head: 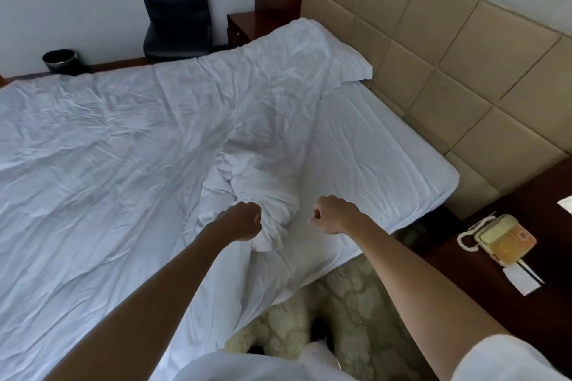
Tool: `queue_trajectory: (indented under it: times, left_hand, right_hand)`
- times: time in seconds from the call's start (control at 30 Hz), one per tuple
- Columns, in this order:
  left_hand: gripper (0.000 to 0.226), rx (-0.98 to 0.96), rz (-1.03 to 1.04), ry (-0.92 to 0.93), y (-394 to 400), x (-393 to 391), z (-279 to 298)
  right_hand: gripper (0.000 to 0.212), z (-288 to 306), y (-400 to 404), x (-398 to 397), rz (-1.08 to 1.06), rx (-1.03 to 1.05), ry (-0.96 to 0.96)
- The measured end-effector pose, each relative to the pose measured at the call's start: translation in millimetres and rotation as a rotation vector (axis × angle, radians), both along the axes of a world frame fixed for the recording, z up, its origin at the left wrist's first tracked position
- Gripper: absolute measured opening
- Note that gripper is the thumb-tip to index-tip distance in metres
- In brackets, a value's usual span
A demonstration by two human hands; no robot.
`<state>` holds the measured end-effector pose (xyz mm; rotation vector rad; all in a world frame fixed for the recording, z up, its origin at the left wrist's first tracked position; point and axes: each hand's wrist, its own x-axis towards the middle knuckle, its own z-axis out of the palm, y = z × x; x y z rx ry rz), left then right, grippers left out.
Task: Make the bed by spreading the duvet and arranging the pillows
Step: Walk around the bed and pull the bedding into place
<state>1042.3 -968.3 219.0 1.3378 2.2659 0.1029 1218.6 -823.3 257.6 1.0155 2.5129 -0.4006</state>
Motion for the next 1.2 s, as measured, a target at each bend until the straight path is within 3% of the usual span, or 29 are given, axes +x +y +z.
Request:
queue_trajectory:
  times: [0.13,0.23,0.43,0.57,0.63,0.77,0.9,0.97,1.1,1.2]
  left_hand:
    - [0.018,-0.013,0.035,-0.010,43.1,-11.6,-3.9]
    - [0.014,-0.031,0.075,-0.015,74.0,-24.9,-8.0]
    - [0.012,-0.078,0.200,-0.072,132.5,-31.3,-14.9]
    - [0.014,-0.074,0.414,-0.081,156.1,-41.3,-19.7]
    - [0.014,-0.073,0.498,-0.091,163.2,-44.2,-21.4]
    - [0.014,-0.116,0.618,-0.133,157.4,-49.8,-27.5]
    - [0.011,-0.133,0.771,-0.165,139.5,-57.4,-31.7]
    - [0.010,-0.148,0.825,-0.173,130.5,-57.4,-37.0]
    - [0.012,-0.170,0.887,-0.226,117.6,-45.6,-48.0]
    - [0.006,-0.151,0.937,-0.273,116.1,-34.4,-54.2]
  right_hand:
    - [0.034,-8.1,48.1,-23.6,0.014,-0.027,-0.016]
    - [0.016,-14.1,83.5,-44.9,0.064,-0.058,-0.014]
    - [0.020,-42.6,160.4,-74.9,0.146,-0.126,-0.054]
    - [0.026,-75.5,196.1,-104.0,0.121,-0.280,-0.064]
    - [0.043,-97.0,208.9,-116.2,0.033,-0.425,-0.085]
    - [0.111,-146.8,212.3,-133.1,-0.147,-0.711,-0.193]
    - [0.133,-188.2,193.8,-147.6,-0.342,-0.755,0.034]
    - [0.123,-205.1,185.7,-152.6,-0.376,-0.703,0.148]
    - [0.052,-217.8,178.7,-161.4,-0.306,-0.576,0.207]
    - [0.037,-198.5,175.8,-179.3,-0.290,-0.542,0.265]
